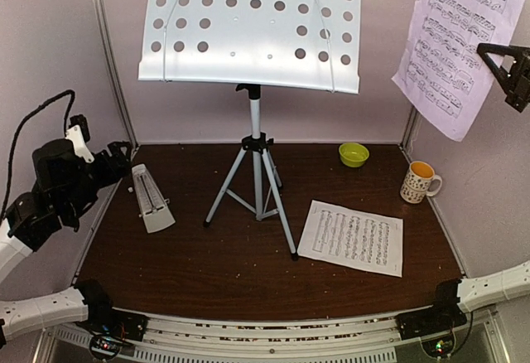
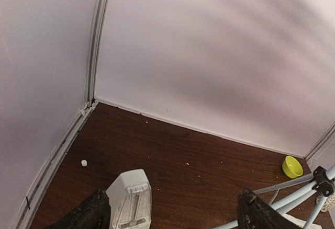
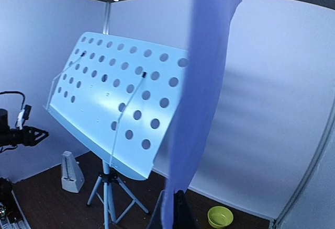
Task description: Set up the instrument practice props
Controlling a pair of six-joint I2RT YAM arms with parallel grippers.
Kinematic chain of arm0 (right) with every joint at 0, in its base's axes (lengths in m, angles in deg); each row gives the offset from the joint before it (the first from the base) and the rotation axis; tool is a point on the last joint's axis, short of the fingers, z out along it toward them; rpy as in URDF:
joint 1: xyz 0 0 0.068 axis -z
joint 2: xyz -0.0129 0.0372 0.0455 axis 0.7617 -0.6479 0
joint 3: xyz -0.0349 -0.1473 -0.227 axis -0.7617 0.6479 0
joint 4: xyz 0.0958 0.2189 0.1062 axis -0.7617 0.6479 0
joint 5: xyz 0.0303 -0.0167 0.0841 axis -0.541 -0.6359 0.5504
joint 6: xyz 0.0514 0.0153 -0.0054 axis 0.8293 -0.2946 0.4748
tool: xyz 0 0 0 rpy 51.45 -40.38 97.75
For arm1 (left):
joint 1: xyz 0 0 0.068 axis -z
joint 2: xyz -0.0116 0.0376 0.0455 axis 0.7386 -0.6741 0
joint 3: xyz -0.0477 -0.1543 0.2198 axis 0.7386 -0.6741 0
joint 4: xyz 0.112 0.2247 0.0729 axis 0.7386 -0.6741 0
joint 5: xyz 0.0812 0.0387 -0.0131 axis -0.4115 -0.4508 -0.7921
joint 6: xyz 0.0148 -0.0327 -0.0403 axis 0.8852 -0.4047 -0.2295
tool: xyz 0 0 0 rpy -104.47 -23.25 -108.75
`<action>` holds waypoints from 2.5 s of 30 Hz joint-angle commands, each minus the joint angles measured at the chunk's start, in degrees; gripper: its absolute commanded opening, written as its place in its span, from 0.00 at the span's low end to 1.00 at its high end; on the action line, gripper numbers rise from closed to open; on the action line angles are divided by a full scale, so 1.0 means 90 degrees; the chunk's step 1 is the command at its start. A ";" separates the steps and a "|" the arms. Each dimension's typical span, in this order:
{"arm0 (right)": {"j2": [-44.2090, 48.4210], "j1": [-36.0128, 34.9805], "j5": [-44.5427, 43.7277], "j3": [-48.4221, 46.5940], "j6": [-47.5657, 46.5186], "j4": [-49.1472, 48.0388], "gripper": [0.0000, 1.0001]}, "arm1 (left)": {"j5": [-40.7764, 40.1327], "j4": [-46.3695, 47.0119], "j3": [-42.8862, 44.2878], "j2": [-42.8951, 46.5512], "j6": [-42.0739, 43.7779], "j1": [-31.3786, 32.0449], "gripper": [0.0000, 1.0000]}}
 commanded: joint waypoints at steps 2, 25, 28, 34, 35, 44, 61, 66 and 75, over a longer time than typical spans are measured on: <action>-0.0202 -0.0017 0.2266 -0.0563 -0.0290 0.0122 0.00 | 0.1751 -0.0838 0.1526 -0.0673 0.0923 -0.1206 0.86; -0.2645 -0.0064 0.1509 -0.1813 0.0350 -0.2016 0.00 | 0.3237 -0.2939 0.7728 -0.3581 0.3701 -0.0222 0.66; -0.2837 -0.0060 0.1330 -0.1827 0.0411 -0.2346 0.00 | 0.3293 -0.2873 0.7813 -0.3701 0.3693 0.0073 0.65; -0.3160 -0.0064 0.1051 -0.1983 0.0713 -0.2975 0.00 | 0.3516 -0.2669 0.8124 -0.4147 0.3556 0.0491 0.65; -0.3230 -0.0057 0.1051 -0.2066 0.0806 -0.3027 0.00 | 0.3512 -0.2621 0.8154 -0.4198 0.3551 0.0552 0.65; -0.3795 -0.0075 0.1100 -0.2563 0.1379 -0.3075 0.00 | 0.3596 -0.2177 0.8246 -0.4386 0.3417 0.0638 0.61; -0.4279 -0.0453 0.0689 -0.2593 0.1704 -0.3497 0.00 | 0.3040 -0.1808 0.8474 -0.4859 0.2869 0.0638 0.37; -0.4402 -0.0562 0.0560 -0.2829 0.1583 -0.3449 0.00 | 0.3009 -0.1750 0.8435 -0.4868 0.2855 0.0639 0.24; -0.4335 -0.0574 0.0123 -0.2605 0.1765 -0.3485 0.00 | 0.2840 -0.1445 0.8168 -0.4758 0.2670 0.0663 0.04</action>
